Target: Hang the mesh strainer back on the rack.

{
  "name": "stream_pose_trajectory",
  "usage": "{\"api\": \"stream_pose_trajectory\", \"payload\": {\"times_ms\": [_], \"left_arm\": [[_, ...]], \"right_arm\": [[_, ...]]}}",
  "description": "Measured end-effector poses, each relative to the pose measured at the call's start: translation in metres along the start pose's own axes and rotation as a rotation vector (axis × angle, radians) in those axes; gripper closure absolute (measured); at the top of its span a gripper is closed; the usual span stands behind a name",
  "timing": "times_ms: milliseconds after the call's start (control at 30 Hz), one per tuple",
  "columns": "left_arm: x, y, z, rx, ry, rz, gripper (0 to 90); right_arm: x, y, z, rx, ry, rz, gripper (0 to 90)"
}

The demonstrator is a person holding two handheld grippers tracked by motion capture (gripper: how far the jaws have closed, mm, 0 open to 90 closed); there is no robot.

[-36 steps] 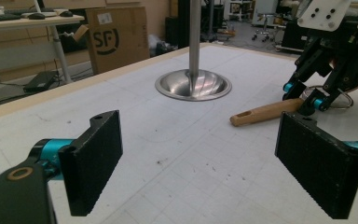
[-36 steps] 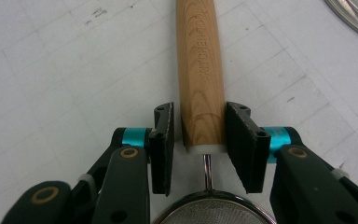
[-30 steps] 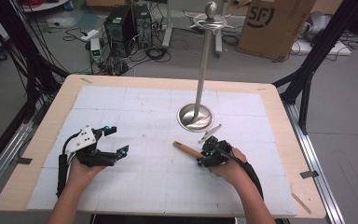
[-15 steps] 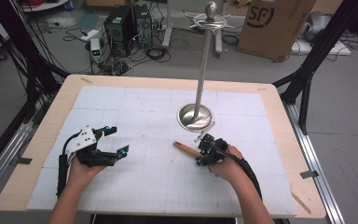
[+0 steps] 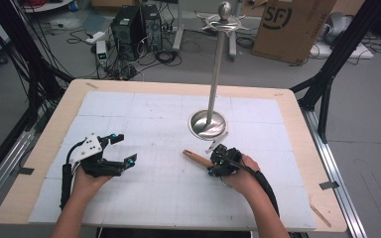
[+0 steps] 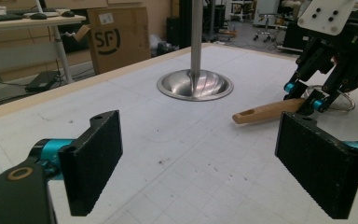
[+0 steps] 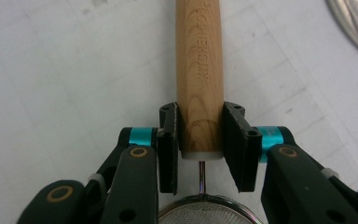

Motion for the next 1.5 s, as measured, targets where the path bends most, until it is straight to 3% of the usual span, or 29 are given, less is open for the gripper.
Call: {"api": "stream_pose_trajectory", "payload": {"times_ms": [67, 133, 600, 867, 1167, 1500], "left_arm": [[0.0, 0.0, 0.0, 0.002, -0.002, -0.002, 15.4], [0.0, 0.0, 0.0, 0.001, -0.002, -0.001, 15.4], [0.0, 0.0, 0.0, -0.001, -0.001, 0.003, 15.4], [0.0, 0.0, 0.001, 0.001, -0.003, 0.0, 15.4], [0.0, 0.0, 0.0, 0.0, -0.002, 0.001, 15.4], [0.0, 0.0, 0.001, 0.002, -0.005, 0.001, 15.4]], "right_arm": [[-0.002, -0.001, 0.001, 0.021, -0.024, 0.022, 68.4], [-0.003, -0.004, 0.001, 0.023, -0.019, 0.047, 68.4], [-0.008, -0.045, 0.011, -0.008, 0.082, 0.343, 68.4], [-0.009, -0.066, 0.017, -0.008, 0.106, 0.48, 68.4], [-0.01, -0.087, 0.023, -0.004, 0.116, 0.588, 68.3], [-0.017, -0.112, 0.034, 0.027, 0.116, 0.665, 68.3]]}}
Point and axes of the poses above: each handheld gripper's, and its own axes: y roughly forward along the jaws, x roughly out of its underside, z roughly to its right, the point moved 5 cm from there along y, roughly forward along the jaws, and after that the axes turned 4 degrees about x, right-handed, at the moved point
